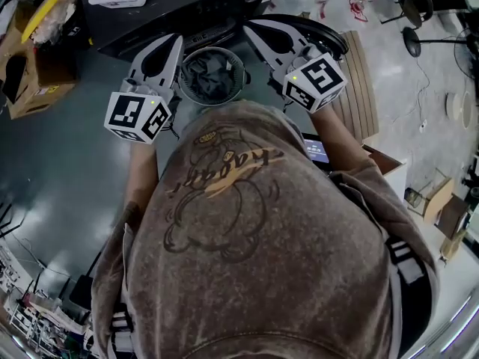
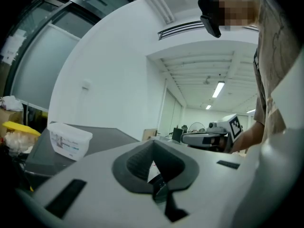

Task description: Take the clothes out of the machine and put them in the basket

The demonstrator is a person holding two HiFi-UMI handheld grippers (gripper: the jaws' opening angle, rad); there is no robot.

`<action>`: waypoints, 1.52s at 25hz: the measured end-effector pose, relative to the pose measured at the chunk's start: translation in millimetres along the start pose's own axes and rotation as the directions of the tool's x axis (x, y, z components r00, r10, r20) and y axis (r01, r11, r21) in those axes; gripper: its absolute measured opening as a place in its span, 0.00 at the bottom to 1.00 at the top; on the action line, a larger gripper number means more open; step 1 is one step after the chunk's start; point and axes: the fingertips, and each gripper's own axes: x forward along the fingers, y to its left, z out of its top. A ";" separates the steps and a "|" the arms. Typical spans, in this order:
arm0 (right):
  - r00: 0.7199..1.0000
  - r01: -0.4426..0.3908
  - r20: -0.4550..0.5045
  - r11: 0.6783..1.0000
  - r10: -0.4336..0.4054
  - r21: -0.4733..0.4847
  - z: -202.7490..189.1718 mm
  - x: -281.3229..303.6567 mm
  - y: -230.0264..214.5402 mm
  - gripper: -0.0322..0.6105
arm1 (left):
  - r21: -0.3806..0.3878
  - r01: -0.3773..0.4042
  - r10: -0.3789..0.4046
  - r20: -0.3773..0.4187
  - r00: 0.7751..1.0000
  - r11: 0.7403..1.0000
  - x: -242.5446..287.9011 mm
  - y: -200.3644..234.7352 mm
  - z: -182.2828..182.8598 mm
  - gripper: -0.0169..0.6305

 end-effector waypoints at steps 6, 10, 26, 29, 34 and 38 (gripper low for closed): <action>1.000 0.006 -0.012 1.000 -0.006 -0.003 -21.6 0.4 -11.7 0.05 | 0.002 -0.014 0.014 -0.011 1.000 1.000 14.3 0.0 -24.9 0.04; 0.999 0.036 0.007 0.999 -0.037 0.038 -26.8 1.9 -18.8 0.05 | 0.002 -0.035 0.035 -0.011 0.999 0.999 16.8 3.2 -27.6 0.04; 0.998 0.051 0.029 0.995 -0.053 0.089 -26.3 0.1 -23.5 0.05 | -0.043 -0.077 0.079 0.031 0.996 0.996 11.7 4.9 -6.2 0.04; 0.999 0.045 0.025 0.995 -0.048 0.088 -27.6 -0.6 -20.3 0.04 | -0.045 -0.077 0.078 0.026 0.997 0.996 9.3 3.2 -7.4 0.04; 0.999 0.028 0.018 0.997 -0.029 0.076 -26.4 -2.5 -14.4 0.04 | -0.051 -0.078 0.079 0.021 0.997 0.996 4.6 -1.5 -9.3 0.04; 1.000 0.017 0.012 0.998 -0.018 0.064 -23.1 -5.9 -12.2 0.04 | -0.058 -0.074 0.075 0.023 0.997 0.996 0.6 -5.1 -7.7 0.04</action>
